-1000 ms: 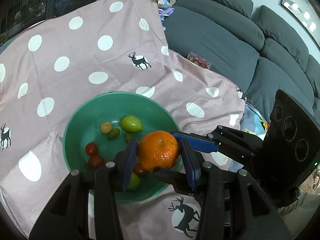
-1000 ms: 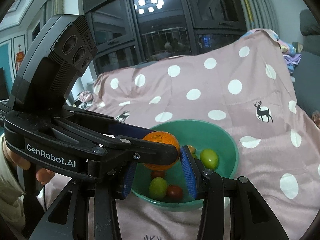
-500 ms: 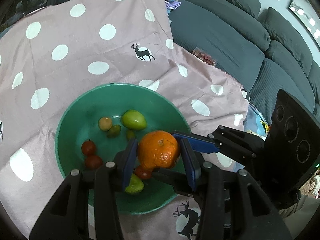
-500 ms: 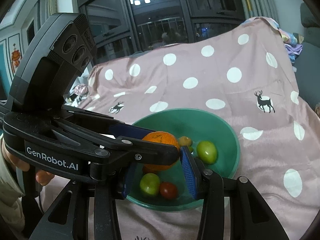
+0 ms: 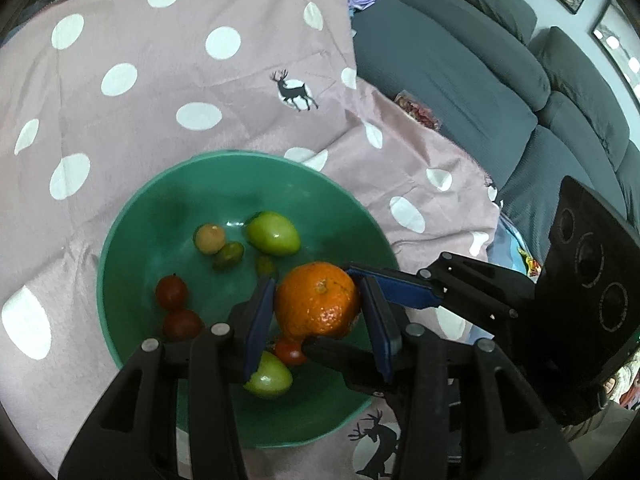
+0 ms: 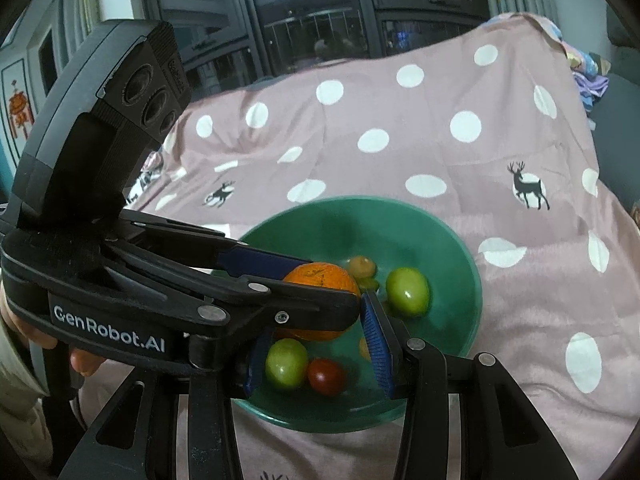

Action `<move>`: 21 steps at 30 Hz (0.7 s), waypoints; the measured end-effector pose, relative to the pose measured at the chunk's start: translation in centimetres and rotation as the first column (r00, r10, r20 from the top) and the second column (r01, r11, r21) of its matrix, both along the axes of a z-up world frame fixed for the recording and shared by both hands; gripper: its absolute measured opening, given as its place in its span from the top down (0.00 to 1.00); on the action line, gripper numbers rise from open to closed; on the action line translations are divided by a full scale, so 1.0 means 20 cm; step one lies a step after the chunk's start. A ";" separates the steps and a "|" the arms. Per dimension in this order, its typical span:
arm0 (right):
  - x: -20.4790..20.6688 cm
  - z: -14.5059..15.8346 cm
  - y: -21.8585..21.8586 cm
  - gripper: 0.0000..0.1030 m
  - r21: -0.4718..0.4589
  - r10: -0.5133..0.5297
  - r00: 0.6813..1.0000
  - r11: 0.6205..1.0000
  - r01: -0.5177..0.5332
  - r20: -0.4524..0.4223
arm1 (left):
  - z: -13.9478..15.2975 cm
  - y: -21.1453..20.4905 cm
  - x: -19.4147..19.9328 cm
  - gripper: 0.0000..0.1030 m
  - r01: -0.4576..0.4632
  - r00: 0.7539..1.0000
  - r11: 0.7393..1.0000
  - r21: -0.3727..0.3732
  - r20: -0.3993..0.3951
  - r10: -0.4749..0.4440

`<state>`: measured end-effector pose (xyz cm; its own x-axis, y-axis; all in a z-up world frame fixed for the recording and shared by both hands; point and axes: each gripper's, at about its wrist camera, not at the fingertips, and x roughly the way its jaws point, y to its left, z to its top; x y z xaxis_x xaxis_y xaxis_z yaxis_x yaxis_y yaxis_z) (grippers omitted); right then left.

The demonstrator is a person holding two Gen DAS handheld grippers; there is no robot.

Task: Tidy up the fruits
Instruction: 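Carry the mandarin with both grippers over the green bowl, then lower the mandarin into the bowl and open both grippers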

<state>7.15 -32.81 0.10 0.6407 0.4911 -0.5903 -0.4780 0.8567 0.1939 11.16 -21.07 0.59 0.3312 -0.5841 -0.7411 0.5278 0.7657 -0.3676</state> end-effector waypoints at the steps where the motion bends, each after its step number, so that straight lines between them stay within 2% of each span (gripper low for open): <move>1: 0.01 -0.01 0.00 0.56 -0.004 0.001 1.000 1.000 -0.001 -0.010 | -0.01 0.00 0.01 0.58 0.000 1.000 1.000 0.002 -0.006 0.000; 6: 0.04 -0.03 0.02 0.56 -0.017 0.007 0.999 1.000 -0.008 -0.050 | -0.05 0.02 0.03 0.58 -0.005 0.999 1.000 -0.007 -0.044 0.004; 14: 0.09 -0.07 0.04 0.56 -0.041 0.026 0.991 0.999 -0.032 -0.134 | -0.11 0.02 0.07 0.57 -0.018 0.995 1.000 0.025 -0.100 0.021; 21: 0.10 -0.08 0.05 0.56 -0.063 0.030 0.988 0.997 -0.040 -0.153 | -0.12 0.03 0.07 0.57 -0.017 0.993 0.999 0.030 -0.113 0.020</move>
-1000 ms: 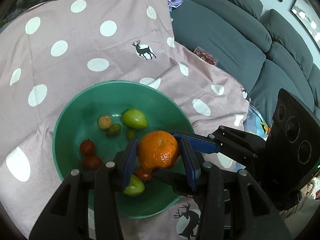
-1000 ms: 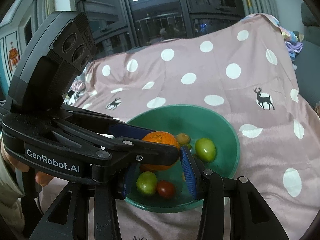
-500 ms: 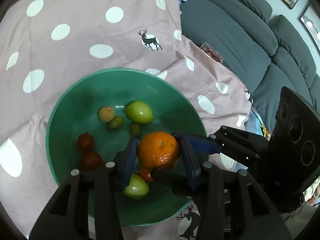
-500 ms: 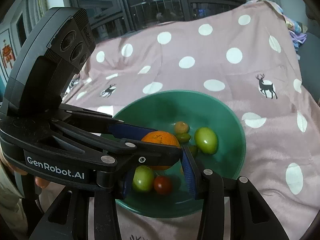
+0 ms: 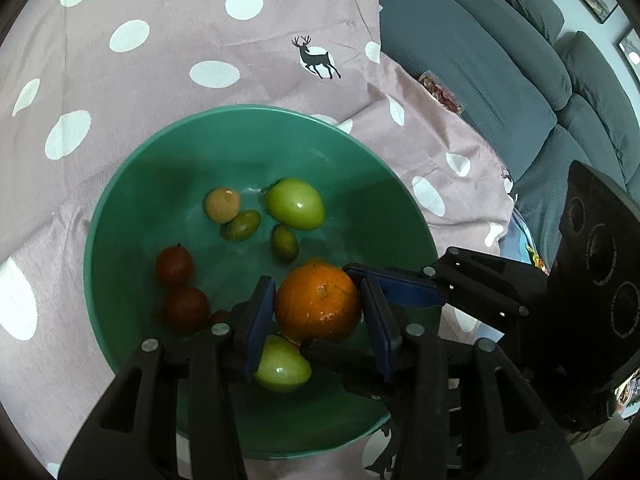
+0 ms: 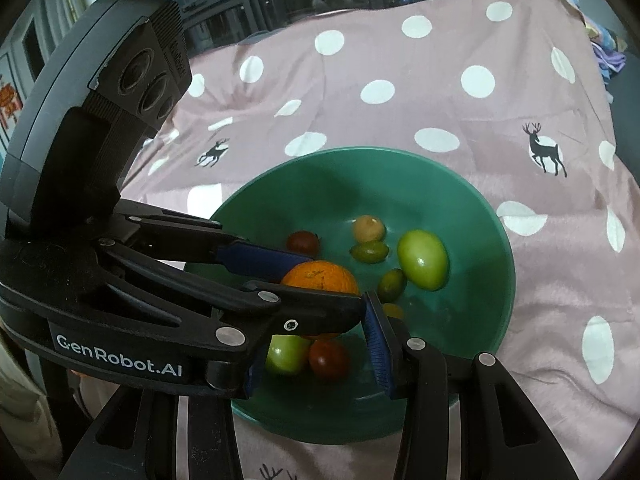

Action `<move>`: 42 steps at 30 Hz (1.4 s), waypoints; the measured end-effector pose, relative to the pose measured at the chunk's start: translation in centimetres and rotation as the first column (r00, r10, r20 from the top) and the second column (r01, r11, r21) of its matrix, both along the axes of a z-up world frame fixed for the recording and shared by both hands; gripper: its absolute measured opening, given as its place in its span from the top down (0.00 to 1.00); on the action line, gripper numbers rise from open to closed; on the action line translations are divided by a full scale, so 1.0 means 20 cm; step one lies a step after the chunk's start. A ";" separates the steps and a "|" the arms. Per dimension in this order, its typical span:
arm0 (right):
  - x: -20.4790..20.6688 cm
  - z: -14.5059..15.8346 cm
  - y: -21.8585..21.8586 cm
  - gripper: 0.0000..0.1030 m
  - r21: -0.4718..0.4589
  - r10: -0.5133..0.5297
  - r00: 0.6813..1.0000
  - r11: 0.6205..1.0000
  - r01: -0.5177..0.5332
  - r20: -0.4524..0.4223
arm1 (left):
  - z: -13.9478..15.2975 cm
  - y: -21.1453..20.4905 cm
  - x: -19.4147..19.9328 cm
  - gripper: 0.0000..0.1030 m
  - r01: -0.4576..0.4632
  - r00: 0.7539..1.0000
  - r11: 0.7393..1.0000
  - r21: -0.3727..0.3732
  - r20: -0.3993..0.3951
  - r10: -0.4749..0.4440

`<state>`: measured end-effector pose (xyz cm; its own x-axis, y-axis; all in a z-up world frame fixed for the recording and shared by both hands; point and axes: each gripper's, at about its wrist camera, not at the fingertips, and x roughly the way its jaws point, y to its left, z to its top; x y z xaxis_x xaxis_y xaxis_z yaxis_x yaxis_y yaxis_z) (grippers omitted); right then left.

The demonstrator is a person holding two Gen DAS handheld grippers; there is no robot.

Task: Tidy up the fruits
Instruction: 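Lower the mandarin into the bowl and open both grippers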

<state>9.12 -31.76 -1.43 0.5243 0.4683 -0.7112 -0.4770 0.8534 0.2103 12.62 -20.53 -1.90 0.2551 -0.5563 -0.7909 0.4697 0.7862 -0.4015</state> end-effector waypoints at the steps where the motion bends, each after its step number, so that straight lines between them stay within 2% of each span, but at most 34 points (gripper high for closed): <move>1: 0.00 0.00 0.00 0.56 -0.004 0.001 1.000 1.000 -0.001 -0.002 | 0.00 0.00 0.00 0.57 0.000 1.000 1.000 0.001 -0.001 0.000; 22: -0.01 0.00 0.01 0.56 -0.027 -0.002 1.000 1.000 0.002 -0.015 | -0.02 0.00 0.01 0.57 -0.021 1.000 0.999 0.038 0.000 0.021; 28: -0.02 0.01 0.01 0.56 -0.032 -0.013 1.000 0.999 0.013 -0.008 | 0.00 0.02 0.00 0.41 -0.046 0.999 0.997 0.057 0.021 0.045; 31: -0.02 0.02 0.00 0.56 -0.032 -0.024 1.000 0.999 0.024 -0.003 | 0.01 0.03 -0.01 0.24 -0.057 0.998 0.996 0.069 0.042 0.054; 32: -0.02 0.02 -0.01 0.56 -0.032 -0.030 1.000 0.999 0.030 -0.004 | 0.01 0.03 -0.01 0.21 -0.058 0.998 0.996 0.067 0.044 0.055; 42: -0.03 0.03 -0.04 0.46 -0.039 -0.068 0.998 0.997 0.068 -0.005 | 0.04 0.03 -0.03 0.12 -0.083 0.994 0.994 0.073 0.071 0.077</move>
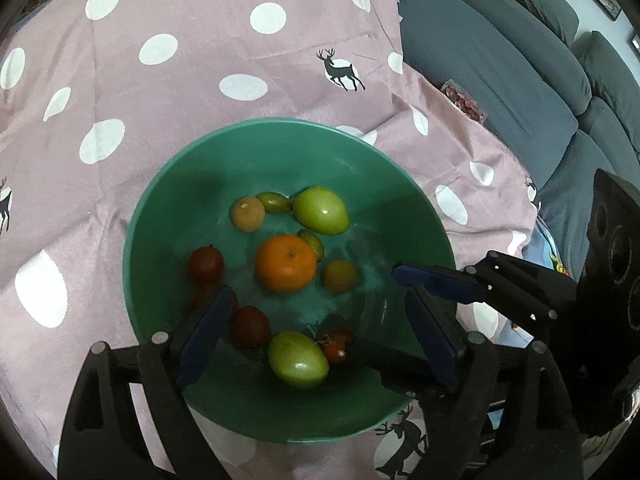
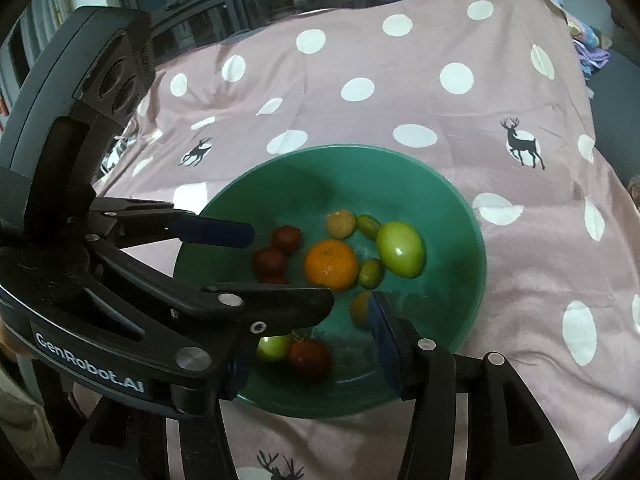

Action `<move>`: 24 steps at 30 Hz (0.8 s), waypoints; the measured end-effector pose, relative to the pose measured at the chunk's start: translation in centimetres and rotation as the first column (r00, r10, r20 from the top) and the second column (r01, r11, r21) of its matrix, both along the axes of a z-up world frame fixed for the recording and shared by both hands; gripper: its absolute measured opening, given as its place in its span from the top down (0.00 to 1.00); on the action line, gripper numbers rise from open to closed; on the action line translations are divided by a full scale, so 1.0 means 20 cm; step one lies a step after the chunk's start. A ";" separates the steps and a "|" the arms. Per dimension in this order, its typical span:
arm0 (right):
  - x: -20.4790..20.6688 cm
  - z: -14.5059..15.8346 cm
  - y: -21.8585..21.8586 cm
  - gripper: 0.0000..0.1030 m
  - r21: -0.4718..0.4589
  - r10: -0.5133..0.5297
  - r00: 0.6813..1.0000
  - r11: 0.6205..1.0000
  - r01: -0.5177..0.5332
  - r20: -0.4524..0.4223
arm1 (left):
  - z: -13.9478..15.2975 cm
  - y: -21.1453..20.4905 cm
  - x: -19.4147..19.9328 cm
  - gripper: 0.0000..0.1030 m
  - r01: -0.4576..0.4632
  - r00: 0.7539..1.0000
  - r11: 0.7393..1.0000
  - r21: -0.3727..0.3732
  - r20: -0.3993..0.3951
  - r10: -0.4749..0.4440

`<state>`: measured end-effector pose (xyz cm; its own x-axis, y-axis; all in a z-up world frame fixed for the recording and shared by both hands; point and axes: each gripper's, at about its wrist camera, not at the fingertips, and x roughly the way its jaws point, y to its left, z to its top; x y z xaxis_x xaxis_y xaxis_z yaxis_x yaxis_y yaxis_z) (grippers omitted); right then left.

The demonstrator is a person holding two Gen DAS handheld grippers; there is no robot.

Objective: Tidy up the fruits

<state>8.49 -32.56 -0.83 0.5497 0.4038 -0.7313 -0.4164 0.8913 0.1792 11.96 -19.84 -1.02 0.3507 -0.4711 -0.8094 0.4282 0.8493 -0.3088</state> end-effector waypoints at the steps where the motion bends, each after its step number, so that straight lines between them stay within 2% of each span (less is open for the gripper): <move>1: 0.00 0.00 0.00 0.44 -0.001 -0.004 1.000 1.000 0.004 0.001 | 0.01 0.00 0.00 0.07 -0.005 1.000 1.000 0.004 0.008 0.005; 2: -0.01 0.01 -0.01 0.41 -0.003 -0.012 1.000 1.000 0.012 0.004 | 0.01 0.01 -0.01 0.04 -0.010 1.000 1.000 0.007 0.016 0.010; 7: -0.02 0.04 -0.03 0.37 -0.003 -0.031 0.999 1.000 0.031 0.016 | 0.05 0.02 -0.02 0.01 -0.034 0.999 0.999 0.032 0.044 0.032; 15: -0.06 0.07 -0.05 0.22 -0.005 -0.058 0.998 0.998 0.059 0.035 | 0.09 0.05 -0.06 0.00 -0.079 0.993 0.993 0.086 0.094 0.071; 24: -0.09 0.11 -0.07 0.11 -0.024 -0.101 0.994 0.994 0.102 0.049 | 0.14 0.07 -0.11 0.00 -0.108 0.988 0.988 0.109 0.126 0.094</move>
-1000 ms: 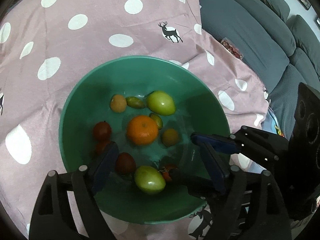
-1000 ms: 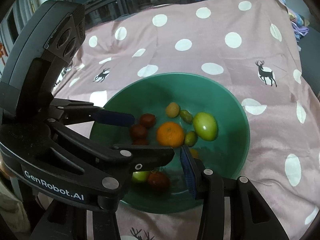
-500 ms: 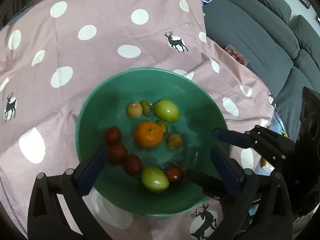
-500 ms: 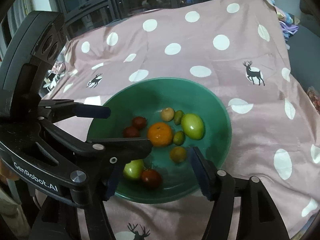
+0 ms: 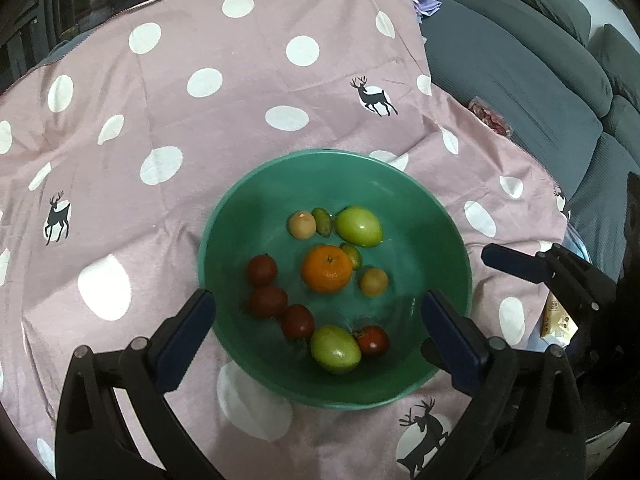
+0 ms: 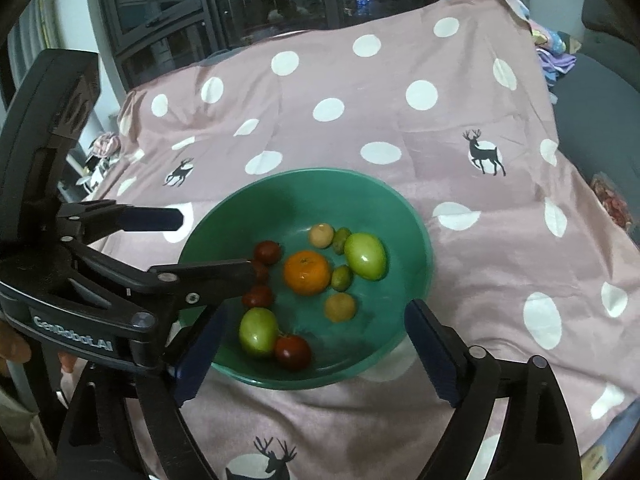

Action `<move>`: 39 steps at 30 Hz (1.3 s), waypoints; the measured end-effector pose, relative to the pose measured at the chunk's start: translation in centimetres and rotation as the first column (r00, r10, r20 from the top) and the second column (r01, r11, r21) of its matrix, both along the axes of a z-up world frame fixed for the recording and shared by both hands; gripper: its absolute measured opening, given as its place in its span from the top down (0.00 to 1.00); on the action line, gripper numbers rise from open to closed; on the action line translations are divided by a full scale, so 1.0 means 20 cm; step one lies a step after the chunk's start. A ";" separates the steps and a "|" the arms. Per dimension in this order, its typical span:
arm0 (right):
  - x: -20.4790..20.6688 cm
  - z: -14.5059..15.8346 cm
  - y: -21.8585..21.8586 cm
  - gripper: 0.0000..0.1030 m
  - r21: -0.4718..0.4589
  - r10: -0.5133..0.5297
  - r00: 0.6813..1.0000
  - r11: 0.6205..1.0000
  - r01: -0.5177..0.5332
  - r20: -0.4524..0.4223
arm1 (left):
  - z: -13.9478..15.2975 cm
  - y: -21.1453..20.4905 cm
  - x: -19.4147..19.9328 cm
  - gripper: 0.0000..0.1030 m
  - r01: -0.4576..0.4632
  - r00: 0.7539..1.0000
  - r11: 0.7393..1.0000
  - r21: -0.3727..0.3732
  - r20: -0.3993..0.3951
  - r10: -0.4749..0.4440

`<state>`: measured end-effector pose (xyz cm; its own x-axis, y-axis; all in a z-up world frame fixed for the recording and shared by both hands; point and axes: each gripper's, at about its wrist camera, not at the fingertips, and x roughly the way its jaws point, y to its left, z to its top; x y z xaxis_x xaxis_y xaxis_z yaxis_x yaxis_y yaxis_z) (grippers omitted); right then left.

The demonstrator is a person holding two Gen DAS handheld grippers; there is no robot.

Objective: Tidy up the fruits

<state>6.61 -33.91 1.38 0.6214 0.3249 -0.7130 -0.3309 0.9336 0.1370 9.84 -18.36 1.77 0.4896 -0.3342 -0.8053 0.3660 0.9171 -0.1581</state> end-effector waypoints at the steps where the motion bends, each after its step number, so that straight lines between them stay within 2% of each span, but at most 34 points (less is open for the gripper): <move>1: 0.00 0.00 0.00 0.10 -0.002 -0.006 1.000 1.000 0.006 -0.001 | 0.00 0.00 -0.01 0.00 0.000 1.000 1.000 0.001 0.003 0.000; 9: -0.03 0.00 -0.04 0.05 0.022 -0.044 0.999 0.999 0.044 -0.006 | 0.01 0.03 -0.05 0.00 -0.031 0.999 0.999 0.020 0.015 0.031; 16: -0.06 0.02 -0.05 0.02 0.035 -0.061 0.998 0.997 0.061 0.006 | 0.05 0.09 -0.09 0.00 -0.095 0.994 0.995 -0.009 0.047 0.095; 19: -0.08 0.01 -0.08 0.01 0.046 -0.081 0.997 0.996 0.081 0.006 | 0.07 0.10 -0.11 0.00 -0.159 0.985 0.987 0.038 0.073 0.156; 24: -0.10 0.01 -0.14 0.01 0.058 -0.119 0.993 0.991 0.119 -0.003 | 0.07 0.16 -0.15 0.00 -0.178 0.981 0.984 0.009 0.076 0.177; 27: -0.12 0.02 -0.16 0.01 0.054 -0.136 0.991 0.989 0.136 -0.004 | 0.07 0.18 -0.16 0.00 -0.214 0.975 0.975 0.057 0.079 0.209; 30: -0.13 0.03 -0.16 0.01 0.047 -0.143 0.990 0.989 0.143 -0.002 | 0.06 0.19 -0.18 0.00 -0.205 0.977 0.979 0.021 0.064 0.203; 39: -0.15 0.06 -0.12 0.01 0.039 -0.154 0.988 0.987 0.153 0.008 | 0.07 0.18 -0.21 0.00 -0.201 0.978 0.978 0.057 0.061 0.197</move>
<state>3.61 -36.36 2.62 0.6739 0.2521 -0.6945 -0.1856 0.9676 0.1710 5.64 -14.71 3.07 0.5850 -0.1753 -0.7919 0.1818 0.9799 -0.0827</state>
